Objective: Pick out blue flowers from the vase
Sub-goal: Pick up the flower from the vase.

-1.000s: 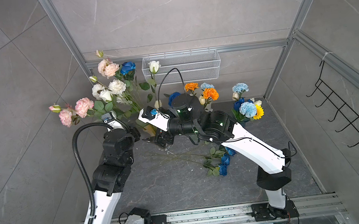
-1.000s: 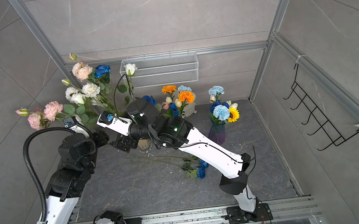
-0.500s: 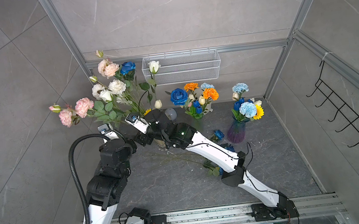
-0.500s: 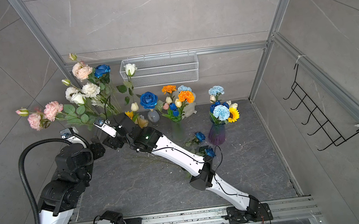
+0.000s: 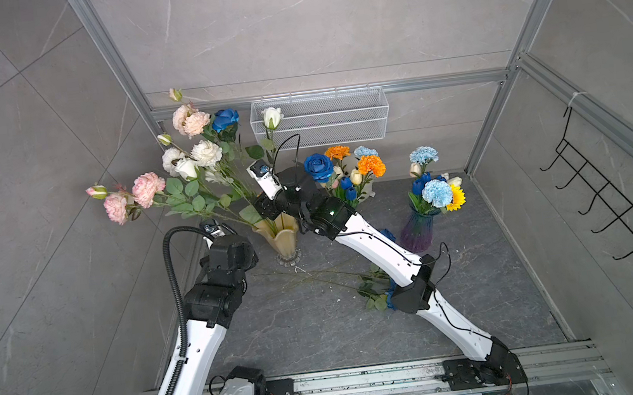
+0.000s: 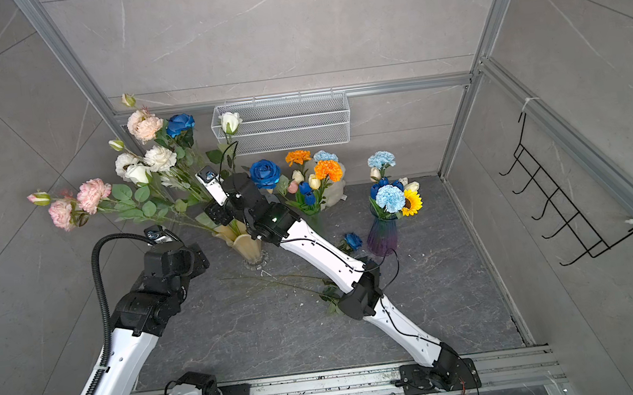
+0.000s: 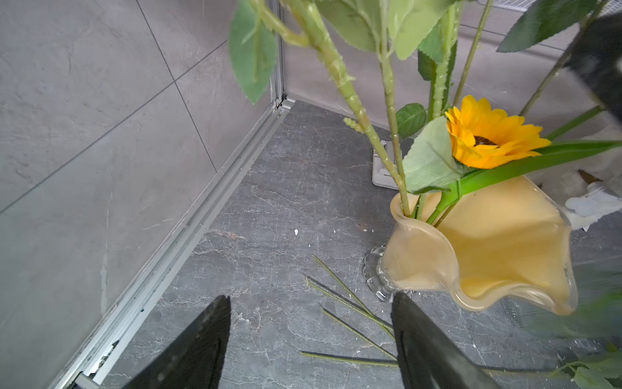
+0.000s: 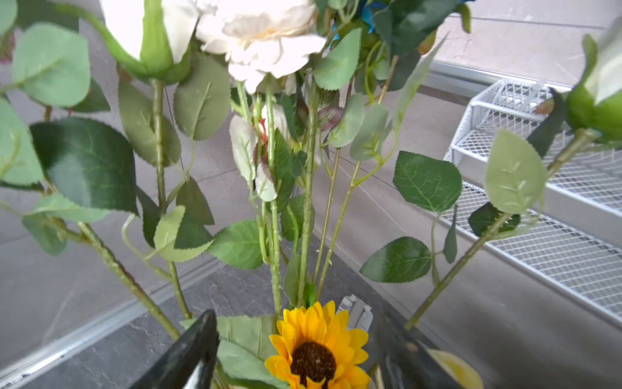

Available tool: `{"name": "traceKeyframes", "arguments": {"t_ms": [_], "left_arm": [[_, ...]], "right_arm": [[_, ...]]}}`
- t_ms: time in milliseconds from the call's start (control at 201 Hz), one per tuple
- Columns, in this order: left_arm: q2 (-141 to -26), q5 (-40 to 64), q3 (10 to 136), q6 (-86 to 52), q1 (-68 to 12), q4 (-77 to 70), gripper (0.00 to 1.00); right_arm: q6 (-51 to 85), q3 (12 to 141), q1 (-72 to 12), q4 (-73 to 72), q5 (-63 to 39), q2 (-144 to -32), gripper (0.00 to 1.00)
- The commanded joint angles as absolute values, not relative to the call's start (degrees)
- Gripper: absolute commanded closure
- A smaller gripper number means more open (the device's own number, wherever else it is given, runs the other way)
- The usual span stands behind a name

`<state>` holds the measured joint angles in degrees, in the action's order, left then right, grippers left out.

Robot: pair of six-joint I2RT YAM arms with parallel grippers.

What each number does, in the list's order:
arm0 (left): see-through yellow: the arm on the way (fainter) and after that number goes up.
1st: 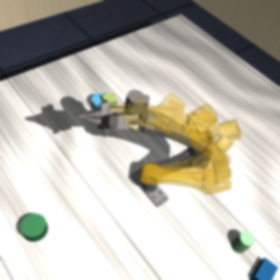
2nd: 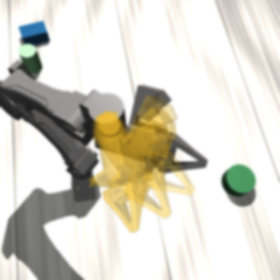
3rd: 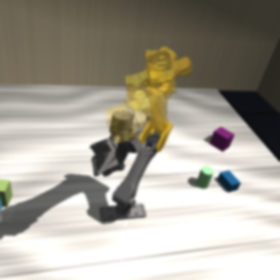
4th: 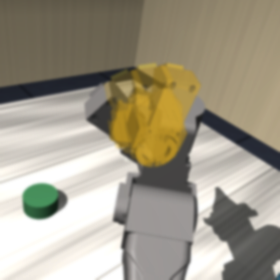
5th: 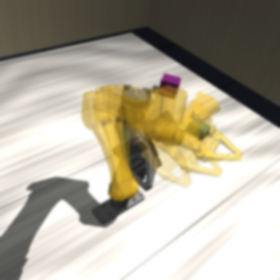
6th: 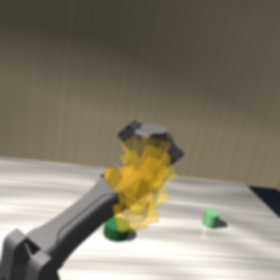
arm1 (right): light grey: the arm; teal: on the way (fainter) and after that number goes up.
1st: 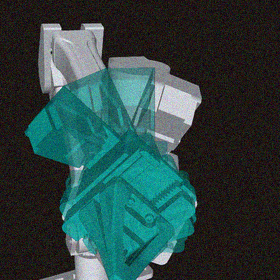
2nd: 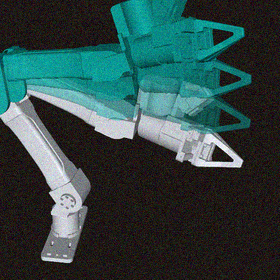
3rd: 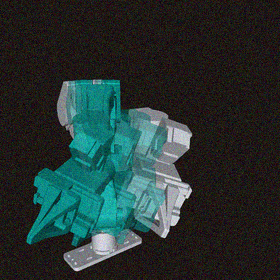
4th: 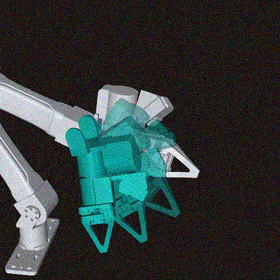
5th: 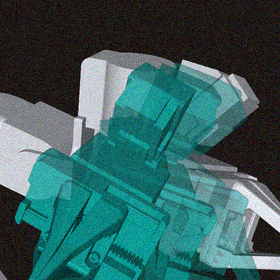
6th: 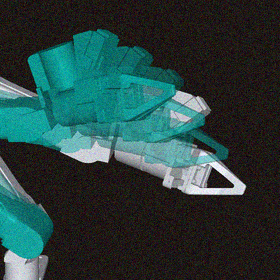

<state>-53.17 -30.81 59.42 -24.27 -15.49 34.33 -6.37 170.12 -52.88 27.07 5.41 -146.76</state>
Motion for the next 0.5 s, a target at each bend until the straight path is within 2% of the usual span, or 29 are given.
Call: {"name": "traceKeyframes", "arguments": {"t_ms": [0,184,493], "left_arm": [[-54.26,-29.53,59.16,-25.92,-14.73,28.48,0.23],[-56.28,-29.58,57.44,-25.85,-14.14,24.95,0.23],[-57.22,-27.34,56.59,-26.03,-9.78,20.92,0.24]], "right_arm": [[-4.25,170.07,-52.36,21.91,1.52,-148.67,0.28],[-4.07,170.00,-51.83,18.19,-1.38,-150.33,0.36],[-4.66,170.07,-51.38,10.87,1.83,-154.87,0.38]]}}
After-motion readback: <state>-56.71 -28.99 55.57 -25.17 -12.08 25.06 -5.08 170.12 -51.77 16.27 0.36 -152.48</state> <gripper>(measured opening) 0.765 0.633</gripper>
